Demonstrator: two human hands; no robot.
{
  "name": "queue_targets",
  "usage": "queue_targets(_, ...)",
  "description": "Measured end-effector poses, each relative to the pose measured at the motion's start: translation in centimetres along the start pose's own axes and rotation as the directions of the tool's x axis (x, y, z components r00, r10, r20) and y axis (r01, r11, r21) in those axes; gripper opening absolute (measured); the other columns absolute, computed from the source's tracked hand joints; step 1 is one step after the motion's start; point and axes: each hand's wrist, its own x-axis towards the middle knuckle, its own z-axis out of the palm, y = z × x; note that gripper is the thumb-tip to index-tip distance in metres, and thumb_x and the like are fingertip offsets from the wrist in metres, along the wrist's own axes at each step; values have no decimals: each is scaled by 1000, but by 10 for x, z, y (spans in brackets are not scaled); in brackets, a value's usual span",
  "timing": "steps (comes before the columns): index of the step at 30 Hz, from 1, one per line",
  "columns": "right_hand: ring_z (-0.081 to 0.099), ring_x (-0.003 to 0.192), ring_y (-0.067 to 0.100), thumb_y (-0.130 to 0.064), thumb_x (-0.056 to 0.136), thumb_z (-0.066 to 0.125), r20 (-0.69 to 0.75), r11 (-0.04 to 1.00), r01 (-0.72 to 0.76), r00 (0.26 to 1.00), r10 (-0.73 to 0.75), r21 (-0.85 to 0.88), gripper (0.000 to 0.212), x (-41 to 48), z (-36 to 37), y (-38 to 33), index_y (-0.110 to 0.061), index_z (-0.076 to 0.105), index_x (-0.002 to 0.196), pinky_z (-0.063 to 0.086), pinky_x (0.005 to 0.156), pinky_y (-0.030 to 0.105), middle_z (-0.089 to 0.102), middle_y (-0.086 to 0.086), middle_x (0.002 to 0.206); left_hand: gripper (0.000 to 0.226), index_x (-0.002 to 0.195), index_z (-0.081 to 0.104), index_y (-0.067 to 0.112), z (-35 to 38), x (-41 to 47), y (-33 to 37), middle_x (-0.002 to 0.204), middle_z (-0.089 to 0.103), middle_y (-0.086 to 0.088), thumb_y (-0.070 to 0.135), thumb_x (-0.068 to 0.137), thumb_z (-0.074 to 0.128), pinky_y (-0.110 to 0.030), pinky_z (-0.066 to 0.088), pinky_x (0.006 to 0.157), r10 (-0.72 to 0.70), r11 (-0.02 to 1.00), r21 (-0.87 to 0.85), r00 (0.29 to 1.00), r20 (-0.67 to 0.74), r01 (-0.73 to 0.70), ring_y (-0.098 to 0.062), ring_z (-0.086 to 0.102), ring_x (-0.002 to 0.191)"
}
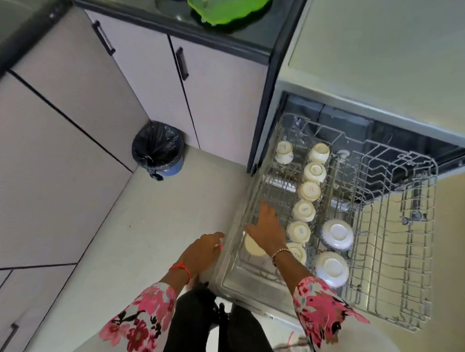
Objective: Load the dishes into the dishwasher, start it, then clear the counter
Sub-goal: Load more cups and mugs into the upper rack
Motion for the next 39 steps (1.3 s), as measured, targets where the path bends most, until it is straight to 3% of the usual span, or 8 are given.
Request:
queue_targets(5, 51, 116, 35, -23, 91, 51, -213, 995, 102, 972, -102, -11, 68, 22, -37, -67, -7, 15, 146, 48, 88, 40, 40, 19, 138, 35, 130, 48, 11, -65, 15, -26, 125, 57, -12, 15, 96, 40, -32, 41, 97, 49, 997, 69, 997, -61, -45, -26, 51, 115)
queue_targets(10, 60, 96, 34, -14, 89, 49, -347, 996, 82, 935, -71, 16, 52, 53, -58, -142, -8, 31, 138, 43, 65, 33, 58, 17, 116, 34, 127, 51, 9, -159, 46, -58, 126, 56, -12, 13, 96, 39, -29, 40, 96, 139, 981, 154, 984, -111, -121, -27, 52, 116)
queue_targets(17, 59, 100, 32, -14, 89, 50, -463, 998, 61, 885, -38, 35, 37, 89, -107, -227, -7, 43, 125, 47, 79, 37, 59, 15, 115, 49, 98, 61, -2, -297, 90, -77, 97, 64, -21, 28, 82, 26, -32, 38, 71, 247, 963, 170, 941, -232, -210, -32, 59, 90)
queue_targets(23, 54, 110, 33, -14, 89, 51, -593, 998, 66, 804, -52, 2, 33, 132, -174, -262, -5, 51, 120, 45, 86, 40, 58, 17, 119, 28, 95, 62, -6, -379, 139, -57, 98, 65, -25, 12, 92, 41, -36, 46, 81, 315, 949, 136, 883, -348, -285, -30, 62, 88)
queue_targets(28, 58, 92, 40, -8, 86, 51, -701, 992, 123, 709, -78, 15, 3, 182, -235, -286, -6, 51, 88, 37, 65, 35, 61, 19, 95, 38, 101, 65, -6, -435, 190, -34, 105, 66, -23, 19, 83, 42, -38, 47, 89, 352, 935, 132, 821, -450, -328, -34, 61, 100)
queue_targets(31, 59, 94, 36, -9, 86, 52, -738, 989, 148, 670, -80, 27, 18, 221, -273, -296, -3, 58, 102, 43, 69, 36, 63, 17, 100, 24, 103, 64, 1, -472, 232, -27, 110, 63, -17, 4, 89, 46, -37, 44, 92, 334, 942, 186, 760, -557, -278, -31, 56, 107)
queue_targets(35, 59, 98, 35, -14, 86, 54, -748, 990, 140, 660, -75, 25, 22, 277, -327, -308, -5, 59, 105, 47, 75, 39, 61, 15, 106, 14, 82, 62, -2, -528, 288, -20, 92, 59, -21, -5, 82, 48, -45, 47, 81, 318, 948, 214, 680, -661, -235, -38, 56, 89)
queue_targets(39, 52, 108, 35, -16, 86, 55, -741, 989, 137, 659, -127, -47, 30, 325, -374, -316, -1, 56, 112, 47, 79, 41, 53, 16, 118, 18, 100, 62, -6, -571, 335, -12, 106, 60, -23, -3, 84, 52, -43, 42, 92, 314, 949, 244, 684, -659, -200, -38, 55, 102)
